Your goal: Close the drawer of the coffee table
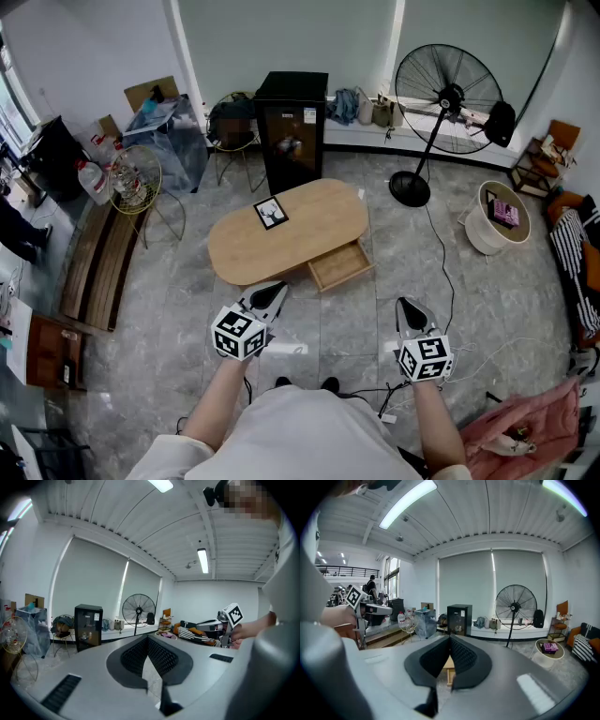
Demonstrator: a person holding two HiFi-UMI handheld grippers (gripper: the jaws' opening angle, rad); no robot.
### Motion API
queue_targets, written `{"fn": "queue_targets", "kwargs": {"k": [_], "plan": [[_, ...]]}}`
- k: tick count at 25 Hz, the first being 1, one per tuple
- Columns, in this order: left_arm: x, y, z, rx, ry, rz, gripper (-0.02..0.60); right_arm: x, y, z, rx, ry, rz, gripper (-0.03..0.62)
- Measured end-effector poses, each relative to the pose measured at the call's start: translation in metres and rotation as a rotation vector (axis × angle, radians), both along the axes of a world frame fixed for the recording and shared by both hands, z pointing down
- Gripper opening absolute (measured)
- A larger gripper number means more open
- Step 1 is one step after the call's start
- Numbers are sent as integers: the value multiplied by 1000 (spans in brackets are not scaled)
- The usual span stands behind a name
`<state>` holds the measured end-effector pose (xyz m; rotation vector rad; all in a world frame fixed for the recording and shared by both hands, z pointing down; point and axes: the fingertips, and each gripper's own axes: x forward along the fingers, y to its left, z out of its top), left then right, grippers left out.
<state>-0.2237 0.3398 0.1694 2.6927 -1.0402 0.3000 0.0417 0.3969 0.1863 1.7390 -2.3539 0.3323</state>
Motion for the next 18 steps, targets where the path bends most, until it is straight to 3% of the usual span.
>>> {"fn": "queue_targets", "kwargs": {"k": [18], "plan": [[18,13,9,-11,-7,-29,6,19,7,11,-11,-13,-16,11]]}}
